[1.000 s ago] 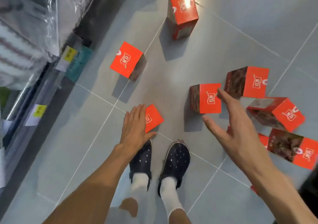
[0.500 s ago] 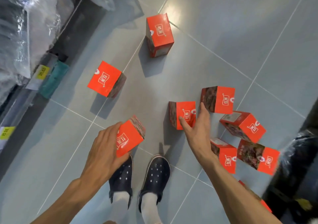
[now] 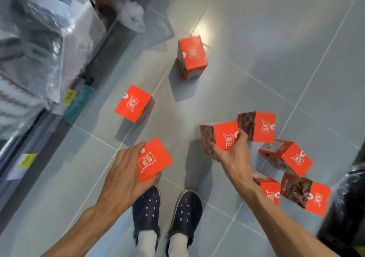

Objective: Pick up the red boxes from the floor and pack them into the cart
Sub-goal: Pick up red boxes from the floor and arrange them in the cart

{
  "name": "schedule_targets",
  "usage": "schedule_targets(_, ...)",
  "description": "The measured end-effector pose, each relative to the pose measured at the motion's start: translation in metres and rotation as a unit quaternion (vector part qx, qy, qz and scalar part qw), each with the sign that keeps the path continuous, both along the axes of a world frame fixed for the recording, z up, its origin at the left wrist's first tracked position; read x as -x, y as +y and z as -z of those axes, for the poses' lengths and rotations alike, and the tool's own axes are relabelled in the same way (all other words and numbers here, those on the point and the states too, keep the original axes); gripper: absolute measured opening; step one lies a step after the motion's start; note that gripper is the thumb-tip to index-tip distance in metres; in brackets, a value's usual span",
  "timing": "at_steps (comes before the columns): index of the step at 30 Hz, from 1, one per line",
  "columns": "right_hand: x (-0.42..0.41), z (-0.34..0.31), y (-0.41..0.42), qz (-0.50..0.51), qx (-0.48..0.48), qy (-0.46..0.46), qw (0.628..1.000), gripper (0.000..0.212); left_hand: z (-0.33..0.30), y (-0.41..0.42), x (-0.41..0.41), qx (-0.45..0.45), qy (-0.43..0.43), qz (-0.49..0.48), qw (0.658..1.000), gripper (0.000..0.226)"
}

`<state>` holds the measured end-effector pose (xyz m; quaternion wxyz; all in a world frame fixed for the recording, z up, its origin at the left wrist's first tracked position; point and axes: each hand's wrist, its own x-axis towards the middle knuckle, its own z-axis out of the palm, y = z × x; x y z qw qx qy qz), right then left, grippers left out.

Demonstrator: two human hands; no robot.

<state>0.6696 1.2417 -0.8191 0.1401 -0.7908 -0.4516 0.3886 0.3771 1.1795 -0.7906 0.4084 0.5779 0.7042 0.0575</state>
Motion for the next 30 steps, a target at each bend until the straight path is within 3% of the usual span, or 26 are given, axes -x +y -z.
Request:
schedule_targets(7,0.004,-0.243,0.058,-0.137,-0.068,0.018,0.988,0.081,-0.193,0.073,0.006,-0.117,-0.008,0.016,0.993,0.092)
schedule_targets(14,0.021,-0.525,0.096,-0.166,-0.147,0.004,0.975,0.092,-0.435,0.12,0.027,-0.224,-0.005,0.028,0.974,0.087)
schedule_targets(19,0.029,-0.696,0.103,-0.245,-0.184,-0.027,0.951,0.075,-0.588,0.116,0.055,-0.275,0.014,0.039,0.961,0.096)
schedule_targets(25,0.063,-0.825,0.092,-0.367,-0.264,-0.07,0.889,0.093,-0.738,0.058,0.082,-0.286,0.094,-0.031,0.953,0.091)
schedule_targets(30,0.12,-0.866,0.077,-0.479,-0.282,-0.057,0.829,0.094,-0.8,-0.017,0.106,-0.28,0.137,-0.131,0.941,0.091)
